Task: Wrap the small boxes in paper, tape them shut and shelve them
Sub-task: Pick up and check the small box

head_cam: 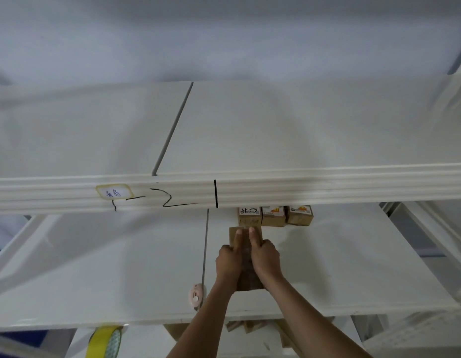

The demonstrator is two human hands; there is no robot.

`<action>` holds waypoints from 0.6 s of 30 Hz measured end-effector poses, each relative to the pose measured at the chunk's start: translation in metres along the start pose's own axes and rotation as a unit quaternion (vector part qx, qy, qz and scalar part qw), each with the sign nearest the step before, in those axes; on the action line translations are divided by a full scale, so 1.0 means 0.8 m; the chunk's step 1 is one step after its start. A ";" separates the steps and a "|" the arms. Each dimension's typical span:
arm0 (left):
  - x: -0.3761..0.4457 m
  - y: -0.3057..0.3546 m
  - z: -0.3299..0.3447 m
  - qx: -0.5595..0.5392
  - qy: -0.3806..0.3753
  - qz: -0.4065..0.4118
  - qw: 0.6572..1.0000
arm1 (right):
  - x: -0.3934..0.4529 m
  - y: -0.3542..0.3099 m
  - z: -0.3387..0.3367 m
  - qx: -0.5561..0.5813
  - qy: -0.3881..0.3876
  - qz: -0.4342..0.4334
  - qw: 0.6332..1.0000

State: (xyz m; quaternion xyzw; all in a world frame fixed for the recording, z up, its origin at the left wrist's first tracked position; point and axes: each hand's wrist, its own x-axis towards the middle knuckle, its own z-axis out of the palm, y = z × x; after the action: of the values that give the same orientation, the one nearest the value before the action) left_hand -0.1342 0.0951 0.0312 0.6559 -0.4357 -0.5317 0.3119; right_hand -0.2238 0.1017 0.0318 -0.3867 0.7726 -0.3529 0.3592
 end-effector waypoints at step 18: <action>0.008 0.005 -0.025 -0.010 -0.071 0.104 0.992 | 0.018 -0.008 -0.022 0.057 0.106 0.003 0.993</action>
State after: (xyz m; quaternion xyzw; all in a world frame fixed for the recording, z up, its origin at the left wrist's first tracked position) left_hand -0.1150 0.0866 0.0366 0.5648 -0.5167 -0.5459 0.3406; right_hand -0.2429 0.0911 0.0418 -0.3236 0.7864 -0.4339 0.2977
